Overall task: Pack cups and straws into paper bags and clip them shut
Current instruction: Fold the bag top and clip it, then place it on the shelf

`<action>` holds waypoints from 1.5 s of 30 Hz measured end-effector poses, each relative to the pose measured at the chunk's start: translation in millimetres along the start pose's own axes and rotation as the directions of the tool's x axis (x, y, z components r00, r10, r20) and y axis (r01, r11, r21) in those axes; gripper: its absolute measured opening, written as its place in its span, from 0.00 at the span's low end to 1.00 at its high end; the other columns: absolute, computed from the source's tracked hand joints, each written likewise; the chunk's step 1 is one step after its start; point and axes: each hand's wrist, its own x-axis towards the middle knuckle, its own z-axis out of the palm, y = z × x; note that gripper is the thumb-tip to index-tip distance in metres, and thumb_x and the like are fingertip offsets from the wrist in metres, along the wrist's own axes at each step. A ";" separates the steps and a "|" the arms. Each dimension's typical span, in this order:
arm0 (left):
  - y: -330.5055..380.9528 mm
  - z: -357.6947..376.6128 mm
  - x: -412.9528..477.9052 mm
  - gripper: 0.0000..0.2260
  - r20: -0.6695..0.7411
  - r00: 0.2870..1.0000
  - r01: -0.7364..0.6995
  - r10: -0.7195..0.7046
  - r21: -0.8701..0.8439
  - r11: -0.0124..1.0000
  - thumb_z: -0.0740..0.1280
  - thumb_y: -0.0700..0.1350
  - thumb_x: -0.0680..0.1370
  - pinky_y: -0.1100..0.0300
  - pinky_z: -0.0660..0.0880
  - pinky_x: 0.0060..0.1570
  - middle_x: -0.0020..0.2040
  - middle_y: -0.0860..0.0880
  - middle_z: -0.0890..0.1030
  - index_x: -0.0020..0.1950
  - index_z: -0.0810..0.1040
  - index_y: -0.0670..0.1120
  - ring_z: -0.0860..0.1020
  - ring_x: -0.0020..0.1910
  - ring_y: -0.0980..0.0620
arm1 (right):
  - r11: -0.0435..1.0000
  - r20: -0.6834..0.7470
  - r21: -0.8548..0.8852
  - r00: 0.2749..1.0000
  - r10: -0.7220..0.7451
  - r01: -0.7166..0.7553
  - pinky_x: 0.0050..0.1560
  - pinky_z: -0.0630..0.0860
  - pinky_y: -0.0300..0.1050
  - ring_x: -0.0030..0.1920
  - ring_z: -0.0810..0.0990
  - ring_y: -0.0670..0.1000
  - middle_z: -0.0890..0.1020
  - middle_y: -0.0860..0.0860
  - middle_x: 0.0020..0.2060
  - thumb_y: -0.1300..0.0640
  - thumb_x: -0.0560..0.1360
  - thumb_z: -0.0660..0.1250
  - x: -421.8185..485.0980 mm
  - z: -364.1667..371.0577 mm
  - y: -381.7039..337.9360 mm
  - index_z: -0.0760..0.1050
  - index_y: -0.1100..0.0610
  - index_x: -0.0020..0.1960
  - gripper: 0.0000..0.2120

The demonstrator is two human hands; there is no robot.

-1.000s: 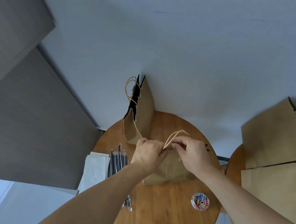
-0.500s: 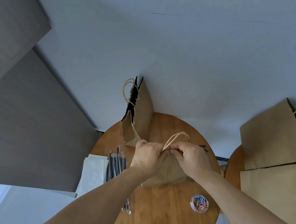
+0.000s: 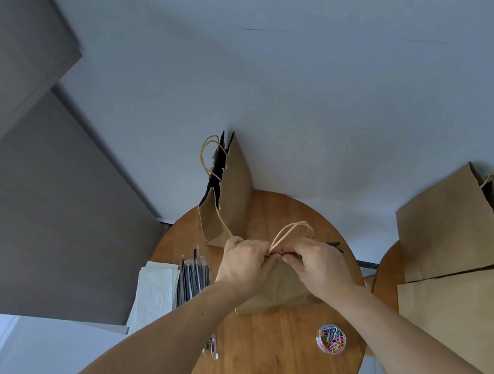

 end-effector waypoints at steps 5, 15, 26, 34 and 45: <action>1.0 -16.2 -4.4 0.06 -0.004 1.000 -0.031 0.031 0.016 0.999 0.67 0.47 0.75 0.50 0.68 0.61 0.35 0.58 0.77 0.38 0.74 0.53 0.75 0.40 0.53 | 0.976 -0.282 0.091 0.945 -0.165 0.198 0.39 0.80 0.36 0.42 0.82 0.41 0.85 0.46 0.44 0.57 0.77 0.70 -23.9 -12.0 12.9 0.83 0.56 0.51 0.06; -51.3 -24.7 -34.4 0.29 0.163 0.958 0.253 -0.238 -0.077 0.964 0.75 0.51 0.70 0.61 0.73 0.59 0.61 0.61 0.74 0.69 0.72 0.56 0.73 0.59 0.60 | 0.899 0.116 0.311 0.951 0.285 -0.308 0.47 0.78 0.40 0.40 0.81 0.44 0.75 0.31 0.55 0.41 0.71 0.69 -50.1 -29.1 65.5 0.67 0.38 0.68 0.27; -45.8 -22.2 -50.2 0.12 0.152 0.904 0.428 -0.400 -0.340 0.837 0.67 0.45 0.80 0.73 0.68 0.30 0.29 0.61 0.79 0.37 0.80 0.55 0.76 0.31 0.62 | 0.824 0.173 0.281 0.871 0.460 -0.492 0.40 0.79 0.43 0.37 0.82 0.38 0.84 0.46 0.38 0.51 0.80 0.65 -41.5 -10.9 54.9 0.77 0.52 0.51 0.06; -12.2 -98.6 -77.8 0.07 -0.012 0.902 0.331 -0.432 -0.626 0.706 0.67 0.49 0.81 0.57 0.78 0.41 0.40 0.49 0.85 0.50 0.83 0.48 0.80 0.37 0.50 | 0.797 -0.095 0.488 0.885 0.455 -0.357 0.32 0.77 0.40 0.32 0.82 0.45 0.83 0.46 0.32 0.47 0.80 0.63 -18.3 -41.1 -15.2 0.76 0.49 0.51 0.07; 3.1 -240.0 -171.2 0.10 -0.322 0.851 0.006 -0.415 -0.785 0.620 0.67 0.48 0.81 0.55 0.80 0.37 0.37 0.49 0.85 0.47 0.84 0.44 0.81 0.34 0.51 | 0.887 -0.439 0.462 0.863 0.251 -0.023 0.34 0.69 0.34 0.27 0.76 0.44 0.77 0.52 0.26 0.50 0.80 0.65 10.8 -106.8 -190.8 0.73 0.52 0.45 0.08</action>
